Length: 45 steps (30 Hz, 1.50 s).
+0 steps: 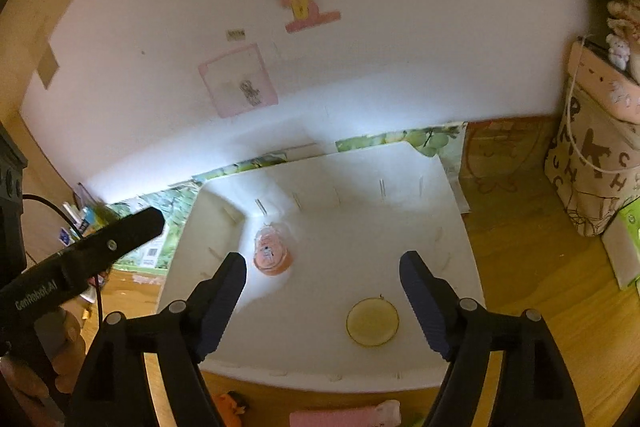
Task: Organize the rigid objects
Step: 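Withdraw both tools from the tray back toward the desk items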
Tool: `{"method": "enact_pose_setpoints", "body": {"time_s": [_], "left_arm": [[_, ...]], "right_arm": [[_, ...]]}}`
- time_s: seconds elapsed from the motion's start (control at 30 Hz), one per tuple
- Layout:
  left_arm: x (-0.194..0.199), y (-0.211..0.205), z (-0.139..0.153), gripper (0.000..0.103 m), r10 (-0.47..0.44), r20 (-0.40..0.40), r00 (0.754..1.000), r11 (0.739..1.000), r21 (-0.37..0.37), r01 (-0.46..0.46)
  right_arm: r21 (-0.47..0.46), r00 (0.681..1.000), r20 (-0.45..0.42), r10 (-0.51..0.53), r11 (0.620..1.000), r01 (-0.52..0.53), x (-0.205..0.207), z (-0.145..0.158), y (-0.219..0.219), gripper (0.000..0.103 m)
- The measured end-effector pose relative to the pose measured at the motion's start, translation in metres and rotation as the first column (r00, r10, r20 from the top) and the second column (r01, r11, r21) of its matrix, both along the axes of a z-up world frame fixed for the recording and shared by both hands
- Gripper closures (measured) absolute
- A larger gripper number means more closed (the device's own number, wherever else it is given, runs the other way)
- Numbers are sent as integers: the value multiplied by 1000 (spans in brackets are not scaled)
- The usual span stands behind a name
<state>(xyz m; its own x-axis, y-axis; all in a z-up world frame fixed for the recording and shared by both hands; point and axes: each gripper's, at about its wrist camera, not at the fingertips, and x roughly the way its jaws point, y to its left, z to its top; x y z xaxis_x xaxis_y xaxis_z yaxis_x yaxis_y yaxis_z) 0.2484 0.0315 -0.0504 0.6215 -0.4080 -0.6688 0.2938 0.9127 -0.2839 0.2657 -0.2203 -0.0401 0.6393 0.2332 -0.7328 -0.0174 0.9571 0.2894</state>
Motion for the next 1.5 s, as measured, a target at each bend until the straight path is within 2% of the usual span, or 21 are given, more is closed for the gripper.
{"method": "enact_pose_setpoints", "body": {"time_s": [0.17,0.27,0.37,0.53,0.7,0.97,1.17,1.37,1.5], "left_arm": [[-27,5,23,25,23,50,999,999,-32,-21],[-49,7,38,25,47,90,995,999,-27,-44],[-77,6,56,21,67,147,987,998,-14,-66],[-117,5,74,20,108,197,974,994,-34,-104],[-152,4,85,20,125,152,980,992,-31,-122],[-210,0,98,20,146,173,974,988,26,-153],[-244,3,91,20,151,168,974,983,83,-167],[-269,16,79,20,203,109,973,974,82,-212],[-282,24,70,20,243,71,967,962,110,-250]], "right_arm": [[-6,998,70,-2,1000,2,-28,18,-7,22],[9,995,97,0,1000,0,-46,26,-14,22],[26,991,130,2,1000,-6,-69,38,-20,22],[33,983,180,29,999,-35,-106,56,-26,20],[45,980,198,33,998,-43,-142,65,-31,20],[103,986,169,11,994,-29,-194,66,-46,20],[131,989,148,-16,991,-4,-223,62,-57,20],[181,995,98,-31,983,13,-242,49,-63,20],[217,998,52,-30,976,18,-252,38,-65,20]]}}
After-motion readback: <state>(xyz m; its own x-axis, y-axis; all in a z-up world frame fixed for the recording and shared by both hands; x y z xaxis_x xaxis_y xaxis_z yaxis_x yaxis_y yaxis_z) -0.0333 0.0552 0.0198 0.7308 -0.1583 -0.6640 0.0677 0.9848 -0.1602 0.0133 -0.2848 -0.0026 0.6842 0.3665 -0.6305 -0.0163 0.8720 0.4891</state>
